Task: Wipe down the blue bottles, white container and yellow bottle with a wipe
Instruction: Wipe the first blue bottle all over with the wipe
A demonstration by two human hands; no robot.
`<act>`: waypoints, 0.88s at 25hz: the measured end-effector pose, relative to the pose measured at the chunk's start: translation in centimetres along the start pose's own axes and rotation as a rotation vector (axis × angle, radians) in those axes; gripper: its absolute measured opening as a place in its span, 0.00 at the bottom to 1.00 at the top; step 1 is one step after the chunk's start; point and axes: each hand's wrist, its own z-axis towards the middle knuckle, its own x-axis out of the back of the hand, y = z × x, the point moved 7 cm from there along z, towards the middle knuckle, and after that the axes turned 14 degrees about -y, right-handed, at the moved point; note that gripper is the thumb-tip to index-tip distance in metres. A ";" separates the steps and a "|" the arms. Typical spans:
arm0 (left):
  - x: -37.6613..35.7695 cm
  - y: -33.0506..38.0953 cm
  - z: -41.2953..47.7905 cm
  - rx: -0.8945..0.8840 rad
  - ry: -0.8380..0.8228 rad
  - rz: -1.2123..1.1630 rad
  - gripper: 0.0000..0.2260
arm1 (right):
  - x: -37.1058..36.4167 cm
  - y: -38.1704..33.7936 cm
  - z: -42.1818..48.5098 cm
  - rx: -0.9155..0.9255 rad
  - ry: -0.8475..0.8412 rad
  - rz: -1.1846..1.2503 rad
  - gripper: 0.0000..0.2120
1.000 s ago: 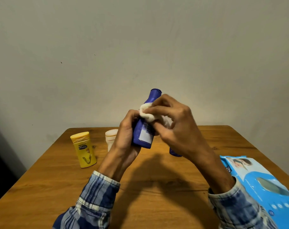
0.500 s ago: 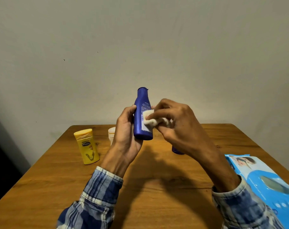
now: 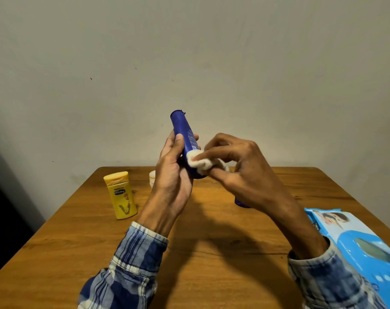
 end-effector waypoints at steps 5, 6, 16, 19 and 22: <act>-0.1 0.2 0.2 -0.010 -0.010 -0.060 0.22 | -0.8 -1.0 -0.1 0.060 -0.098 0.036 0.11; 0.2 0.3 0.2 -0.017 0.008 -0.079 0.20 | -0.7 -0.8 0.0 0.065 -0.089 0.040 0.10; 1.9 -0.2 0.7 -0.057 0.085 -0.106 0.22 | 0.0 0.3 0.0 0.031 0.023 -0.032 0.11; 1.2 -0.2 0.5 -0.071 0.067 -0.035 0.22 | 0.5 0.7 -0.2 -0.007 0.030 -0.061 0.10; 0.8 0.3 0.4 -0.071 0.021 0.000 0.21 | -0.3 -0.1 -0.1 0.057 -0.035 0.067 0.10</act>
